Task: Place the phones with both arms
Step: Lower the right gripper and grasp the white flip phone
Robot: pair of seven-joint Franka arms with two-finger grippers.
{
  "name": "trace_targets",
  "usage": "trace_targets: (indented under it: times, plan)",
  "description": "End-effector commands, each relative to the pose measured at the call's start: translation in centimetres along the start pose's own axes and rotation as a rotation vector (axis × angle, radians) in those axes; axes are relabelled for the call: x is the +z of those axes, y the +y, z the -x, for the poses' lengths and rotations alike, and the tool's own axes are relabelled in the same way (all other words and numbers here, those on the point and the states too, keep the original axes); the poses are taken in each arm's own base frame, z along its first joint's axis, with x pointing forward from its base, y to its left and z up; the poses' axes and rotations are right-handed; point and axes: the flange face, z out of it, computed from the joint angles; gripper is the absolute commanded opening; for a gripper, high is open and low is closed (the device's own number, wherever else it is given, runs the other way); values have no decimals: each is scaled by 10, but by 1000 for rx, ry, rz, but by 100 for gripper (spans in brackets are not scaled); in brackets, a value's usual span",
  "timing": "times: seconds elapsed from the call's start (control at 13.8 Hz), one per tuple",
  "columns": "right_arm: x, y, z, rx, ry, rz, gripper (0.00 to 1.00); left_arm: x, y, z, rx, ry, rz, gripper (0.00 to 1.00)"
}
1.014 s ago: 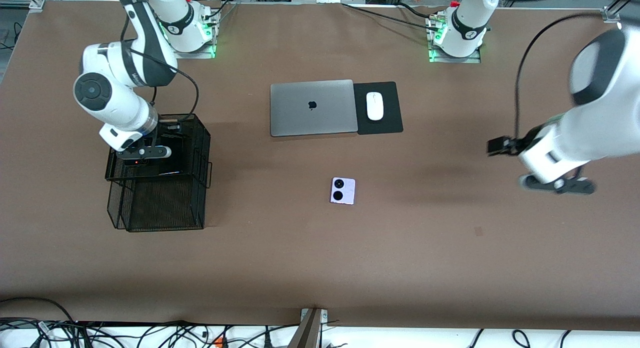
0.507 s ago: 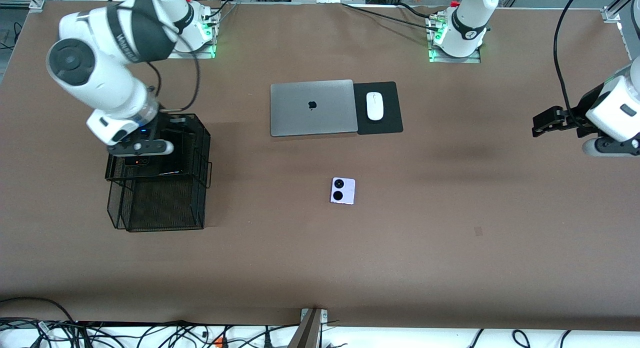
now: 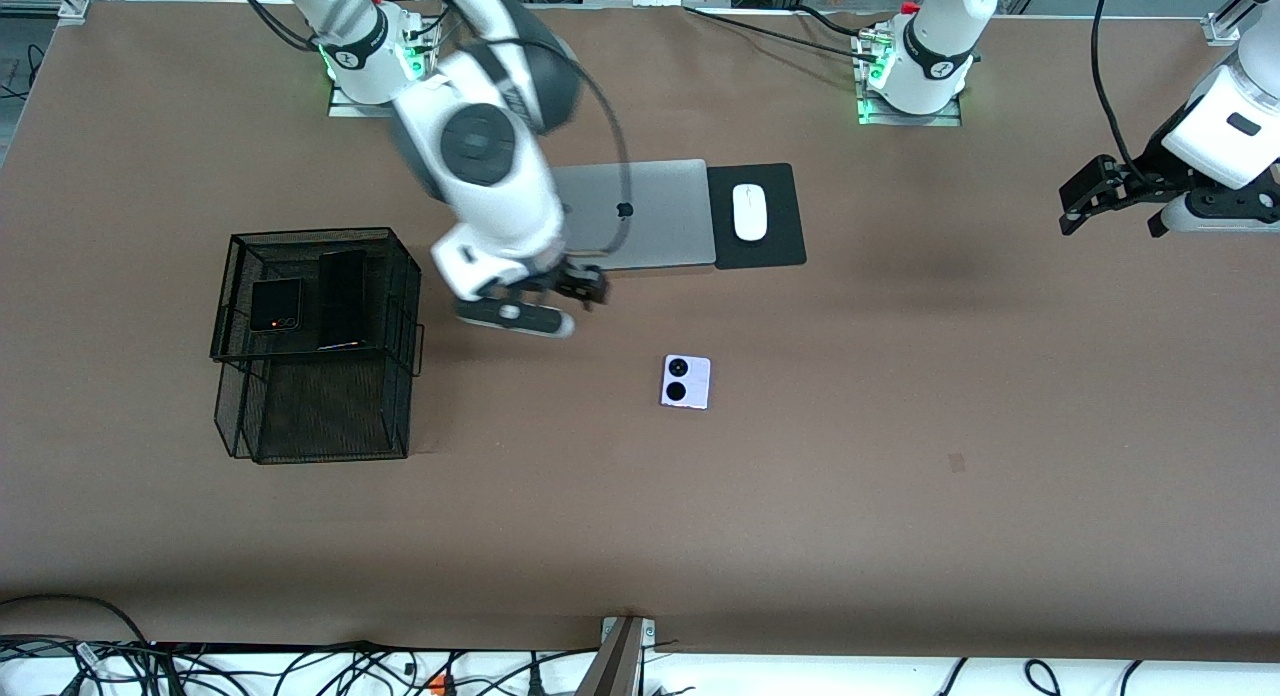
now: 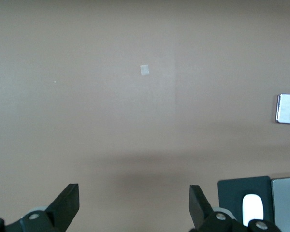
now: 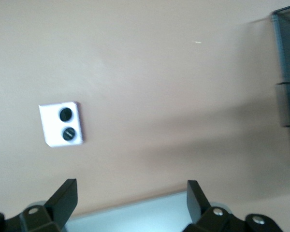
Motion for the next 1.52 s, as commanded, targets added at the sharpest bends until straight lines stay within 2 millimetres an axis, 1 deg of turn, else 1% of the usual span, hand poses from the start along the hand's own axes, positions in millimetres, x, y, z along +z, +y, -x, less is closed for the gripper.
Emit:
trace_targets:
  times: [0.0,0.14,0.29,0.36,0.51,0.72,0.87,1.09,1.3,1.45]
  plan:
    - [43,-58,4,126,96,-10,100,-4,6,-7,38,-28,6,100]
    - [79,-85,25,164,165,-23,100,-6,7,-21,39,-37,6,100]
    - [113,-106,43,225,190,-70,100,-9,7,-29,41,-32,7,100]
    - [128,-113,50,246,200,-87,100,-9,6,-30,39,-35,7,100]
    - [149,-120,56,243,223,-102,100,-8,5,-30,35,-41,8,100]
    - [171,-122,57,221,265,-126,100,-8,5,-29,33,-43,8,100]
    - [187,-125,61,204,285,-134,100,-8,4,-29,28,-45,8,100]
    - [205,-126,66,158,326,-133,100,-7,0,-28,25,-58,8,100]
    - [217,-127,70,72,402,-103,100,-7,5,-26,36,-66,8,100]
    - [217,-129,71,50,410,-116,100,-7,4,-24,41,-84,8,100]
